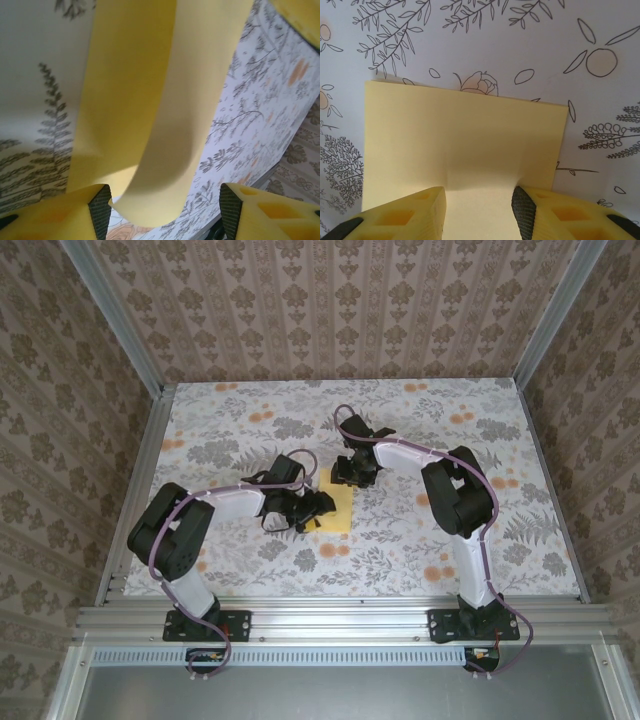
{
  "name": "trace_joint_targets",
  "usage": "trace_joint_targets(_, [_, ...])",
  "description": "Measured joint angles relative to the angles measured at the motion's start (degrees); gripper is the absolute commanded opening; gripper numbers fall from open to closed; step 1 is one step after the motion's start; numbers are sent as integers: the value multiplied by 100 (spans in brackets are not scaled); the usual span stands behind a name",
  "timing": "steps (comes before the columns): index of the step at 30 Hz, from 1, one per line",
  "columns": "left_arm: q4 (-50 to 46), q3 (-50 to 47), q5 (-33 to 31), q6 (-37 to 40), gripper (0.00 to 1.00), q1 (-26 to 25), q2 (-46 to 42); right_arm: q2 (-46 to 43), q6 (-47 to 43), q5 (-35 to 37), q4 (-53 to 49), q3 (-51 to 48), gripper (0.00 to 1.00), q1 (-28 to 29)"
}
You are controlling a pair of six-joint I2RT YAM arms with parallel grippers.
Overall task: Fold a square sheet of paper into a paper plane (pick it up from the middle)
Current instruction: Fold the triangle a second time at the center of the table.
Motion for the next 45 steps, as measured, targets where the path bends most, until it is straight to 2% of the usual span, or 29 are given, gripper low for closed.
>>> trace_joint_targets(5, [573, -24, 28, -105, 63, 2, 0, -11, 39, -17, 33, -28, 45, -7])
trace_joint_targets(11, [1362, -52, 348, -238, 64, -2, 94, -15, 59, -79, 48, -37, 45, -22])
trace_joint_targets(25, [1292, 92, 682, -59, 63, -367, 428, -15, 63, -120, 70, -50, 45, -39])
trace_joint_targets(34, [1115, -131, 273, -13, 48, -184, 7, -37, 61, -120, 111, -92, 45, -44])
trace_joint_targets(42, [424, -201, -208, 170, 21, -31, -173, -61, 61, -199, 153, -129, 44, -68])
trace_joint_targets(45, [-31, -133, -380, 310, 15, -33, -157, -98, 61, -321, 236, -188, 44, -109])
